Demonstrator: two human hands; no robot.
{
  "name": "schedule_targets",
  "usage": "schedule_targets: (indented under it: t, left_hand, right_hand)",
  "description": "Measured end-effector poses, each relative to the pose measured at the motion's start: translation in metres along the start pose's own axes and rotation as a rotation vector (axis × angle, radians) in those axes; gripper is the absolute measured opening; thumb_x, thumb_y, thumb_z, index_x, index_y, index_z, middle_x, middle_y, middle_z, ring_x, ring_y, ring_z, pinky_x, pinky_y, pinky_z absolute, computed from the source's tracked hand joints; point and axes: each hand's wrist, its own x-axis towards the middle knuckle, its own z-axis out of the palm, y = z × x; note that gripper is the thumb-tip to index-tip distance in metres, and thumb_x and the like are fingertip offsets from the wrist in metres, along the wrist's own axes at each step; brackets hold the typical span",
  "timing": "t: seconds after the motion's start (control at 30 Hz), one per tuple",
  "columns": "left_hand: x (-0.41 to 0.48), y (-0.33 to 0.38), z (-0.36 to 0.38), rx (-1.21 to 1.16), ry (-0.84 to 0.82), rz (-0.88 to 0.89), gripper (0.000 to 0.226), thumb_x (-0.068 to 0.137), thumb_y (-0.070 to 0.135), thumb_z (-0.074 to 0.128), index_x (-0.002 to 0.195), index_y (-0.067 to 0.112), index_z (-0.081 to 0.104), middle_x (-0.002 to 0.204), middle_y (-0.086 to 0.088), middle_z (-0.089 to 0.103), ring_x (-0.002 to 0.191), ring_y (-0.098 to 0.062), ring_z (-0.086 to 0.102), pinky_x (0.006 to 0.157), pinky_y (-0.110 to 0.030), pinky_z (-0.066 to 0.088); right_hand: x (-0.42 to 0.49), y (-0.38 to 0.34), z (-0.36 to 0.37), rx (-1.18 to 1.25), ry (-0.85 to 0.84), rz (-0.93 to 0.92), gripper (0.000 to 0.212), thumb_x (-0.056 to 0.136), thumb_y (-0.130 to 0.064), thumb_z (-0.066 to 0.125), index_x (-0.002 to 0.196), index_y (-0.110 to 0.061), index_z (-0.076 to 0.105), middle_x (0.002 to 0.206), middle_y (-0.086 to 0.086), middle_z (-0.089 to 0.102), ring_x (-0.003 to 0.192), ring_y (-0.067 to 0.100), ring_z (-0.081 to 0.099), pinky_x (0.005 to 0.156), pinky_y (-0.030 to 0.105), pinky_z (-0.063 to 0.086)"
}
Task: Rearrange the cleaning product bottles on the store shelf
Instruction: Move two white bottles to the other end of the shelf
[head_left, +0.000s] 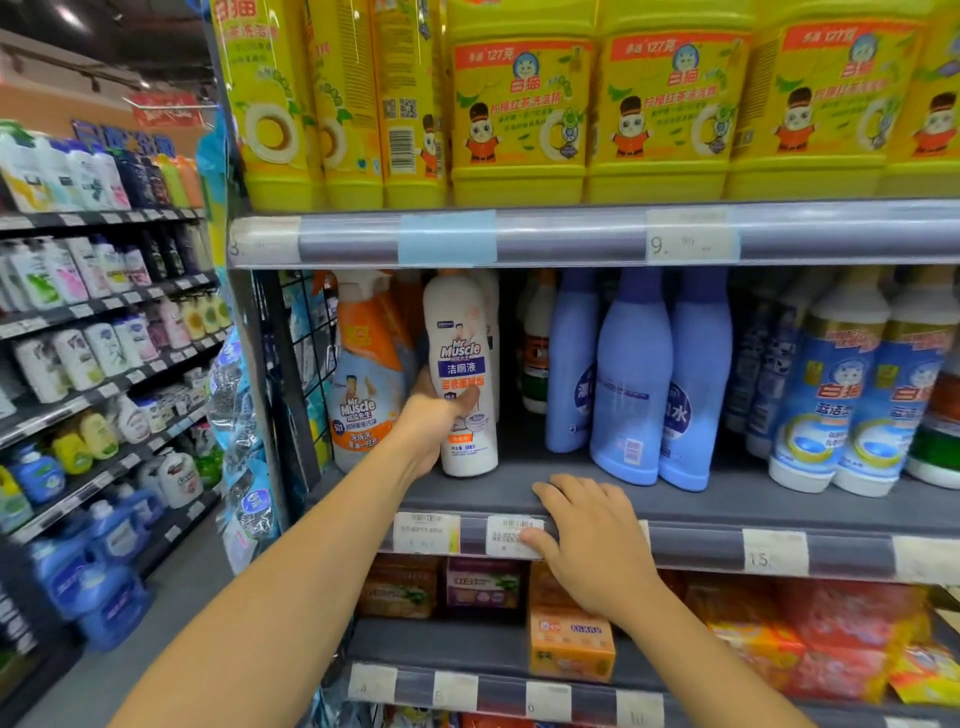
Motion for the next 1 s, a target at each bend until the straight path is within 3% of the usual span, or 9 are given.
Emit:
schedule_targets:
  t: [0.1,0.27,0.47,0.63,0.8,1.0]
  left_hand:
    - [0.007,0.000,0.000,0.045,-0.020,0.054,0.048,0.085,-0.007,0.064,0.128,0.009,0.049,0.123,-0.018,0.063,0.114,-0.034,0.060,0.097,-0.053,0.048]
    - [0.020,0.003,0.005,0.032,-0.025,0.027,0.044,0.086,-0.010,0.061,0.127,0.002,0.051,0.127,-0.024,0.060,0.117,-0.038,0.058,0.100,-0.057,0.045]
    - [0.033,-0.001,0.008,0.104,0.072,0.001,0.040,0.087,-0.005,0.063,0.124,0.006,0.051,0.127,-0.018,0.062,0.117,-0.034,0.059,0.101,-0.052,0.046]
    - [0.026,-0.030,0.022,0.464,0.193,0.023,0.067,0.073,0.005,0.078,0.126,0.005,0.039,0.130,-0.016,0.054,0.118,-0.031,0.054,0.100,-0.043,0.047]
    - [0.024,-0.046,0.041,0.583,0.347,-0.049,0.091,0.061,0.022,0.090,0.128,0.004,0.032,0.135,-0.018,0.047,0.123,-0.033,0.050,0.097,-0.039,0.048]
    - [0.037,-0.047,0.041,0.569,0.354,-0.078,0.076,0.068,0.018,0.082,0.124,0.005,0.033,0.128,-0.015,0.057,0.115,-0.031,0.058,0.093,-0.034,0.050]
  right_hand:
    - [0.000,0.000,0.001,-0.006,-0.004,0.000,0.059,0.091,-0.062,0.034,0.138,-0.027,0.045,0.133,-0.009,0.050,0.122,0.014,0.045,0.103,0.034,0.031]
    - [0.000,0.000,0.002,-0.009,0.004,0.006,0.059,0.092,-0.062,0.035,0.138,-0.027,0.045,0.134,-0.008,0.050,0.122,0.015,0.045,0.102,0.034,0.031]
    - [0.000,-0.001,0.001,-0.009,0.006,0.008,0.058,0.093,-0.061,0.034,0.139,-0.028,0.043,0.135,-0.009,0.048,0.122,0.014,0.044,0.102,0.034,0.030]
    - [-0.001,-0.002,0.002,-0.008,0.018,0.008,0.059,0.093,-0.061,0.035,0.139,-0.026,0.044,0.135,-0.007,0.049,0.123,0.014,0.044,0.102,0.035,0.031]
    - [0.000,-0.002,0.002,-0.011,0.021,0.010,0.060,0.092,-0.060,0.036,0.138,-0.024,0.047,0.133,-0.006,0.052,0.122,0.016,0.046,0.100,0.036,0.033]
    - [0.000,-0.003,0.000,-0.023,0.012,0.014,0.060,0.091,-0.061,0.036,0.136,-0.024,0.048,0.131,-0.005,0.053,0.118,0.017,0.048,0.097,0.036,0.035]
